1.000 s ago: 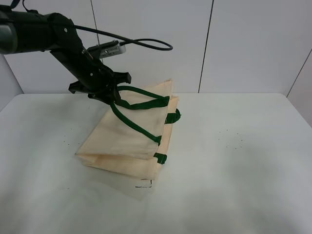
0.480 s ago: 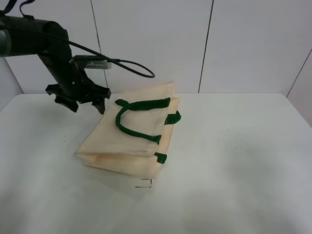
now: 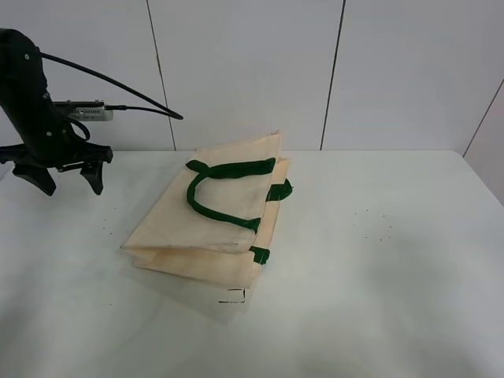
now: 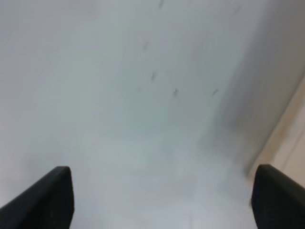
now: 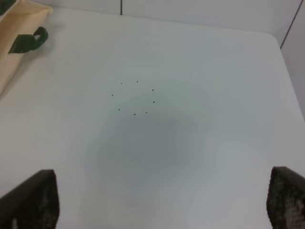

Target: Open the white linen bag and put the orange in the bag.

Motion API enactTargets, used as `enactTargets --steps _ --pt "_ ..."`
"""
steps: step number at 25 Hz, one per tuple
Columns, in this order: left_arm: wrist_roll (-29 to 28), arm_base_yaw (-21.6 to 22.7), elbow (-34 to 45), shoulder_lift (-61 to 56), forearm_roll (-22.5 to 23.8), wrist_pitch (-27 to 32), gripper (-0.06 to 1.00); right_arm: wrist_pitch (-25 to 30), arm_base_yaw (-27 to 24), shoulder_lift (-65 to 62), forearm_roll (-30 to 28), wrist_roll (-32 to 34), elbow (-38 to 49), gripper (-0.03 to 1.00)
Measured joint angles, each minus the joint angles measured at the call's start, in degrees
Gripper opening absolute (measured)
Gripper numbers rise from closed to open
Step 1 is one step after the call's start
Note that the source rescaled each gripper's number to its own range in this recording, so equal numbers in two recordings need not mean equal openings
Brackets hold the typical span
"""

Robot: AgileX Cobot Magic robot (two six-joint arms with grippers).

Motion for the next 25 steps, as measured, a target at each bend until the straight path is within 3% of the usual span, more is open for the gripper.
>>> enactTargets --steps 8,25 --pt "0.04 0.0 8.29 -8.38 -0.21 3.28 0.92 0.0 0.0 0.0 0.0 0.0 0.0 1.0" --pt "1.61 0.0 45.32 -58.48 -0.21 3.39 0.92 0.0 0.0 0.0 0.0 0.0 0.0 1.0"
